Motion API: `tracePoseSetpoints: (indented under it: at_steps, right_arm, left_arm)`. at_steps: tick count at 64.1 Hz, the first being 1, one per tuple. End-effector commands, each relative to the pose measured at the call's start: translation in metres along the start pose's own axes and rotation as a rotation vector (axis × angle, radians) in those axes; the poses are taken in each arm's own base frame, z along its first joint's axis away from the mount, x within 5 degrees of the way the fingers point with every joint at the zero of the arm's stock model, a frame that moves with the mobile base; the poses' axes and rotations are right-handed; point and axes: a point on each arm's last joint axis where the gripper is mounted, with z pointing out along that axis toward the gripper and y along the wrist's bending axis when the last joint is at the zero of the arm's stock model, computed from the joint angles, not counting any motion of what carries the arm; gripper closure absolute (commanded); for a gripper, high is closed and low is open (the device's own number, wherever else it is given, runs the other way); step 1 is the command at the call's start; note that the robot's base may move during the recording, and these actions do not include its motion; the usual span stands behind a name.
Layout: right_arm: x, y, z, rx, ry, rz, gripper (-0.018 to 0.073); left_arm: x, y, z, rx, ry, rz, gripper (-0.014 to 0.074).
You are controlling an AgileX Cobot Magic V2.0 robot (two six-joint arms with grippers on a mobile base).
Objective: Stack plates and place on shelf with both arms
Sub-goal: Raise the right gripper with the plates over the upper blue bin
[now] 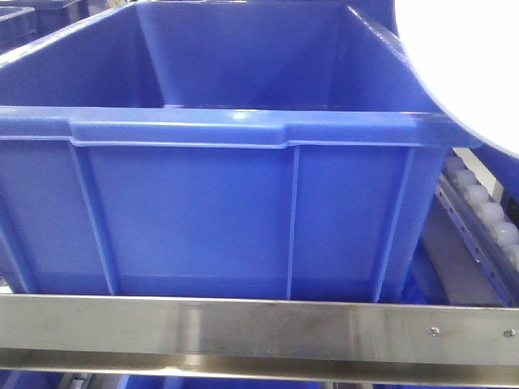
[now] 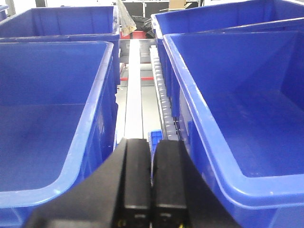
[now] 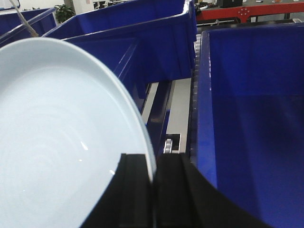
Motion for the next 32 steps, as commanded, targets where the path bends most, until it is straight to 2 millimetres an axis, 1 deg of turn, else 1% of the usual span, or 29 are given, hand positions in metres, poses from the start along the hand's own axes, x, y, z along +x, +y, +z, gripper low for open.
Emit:
tracePoseSetpoints:
  at_steps: [1,20,32]
  right_arm:
    - [-0.0249,0.0014,-0.0026,0.001,-0.179,0.004,0.0519]
    - [-0.0237,0.0014,-0.0024,0.001,-0.165,0.004,0.0519]
    - [-0.0261,0.0025,0.0031,-0.001,-0.116,0.012,0.0519]
  left_arm:
    - [-0.0168,0.0023,0.0,-0.021,-0.098,-0.003,0.0516]
    - [-0.0168,0.0023,0.0,-0.021,-0.098,-0.003,0.0516]
    - [-0.0168,0.0023,0.0,-0.021,-0.098,-0.003,0.0516]
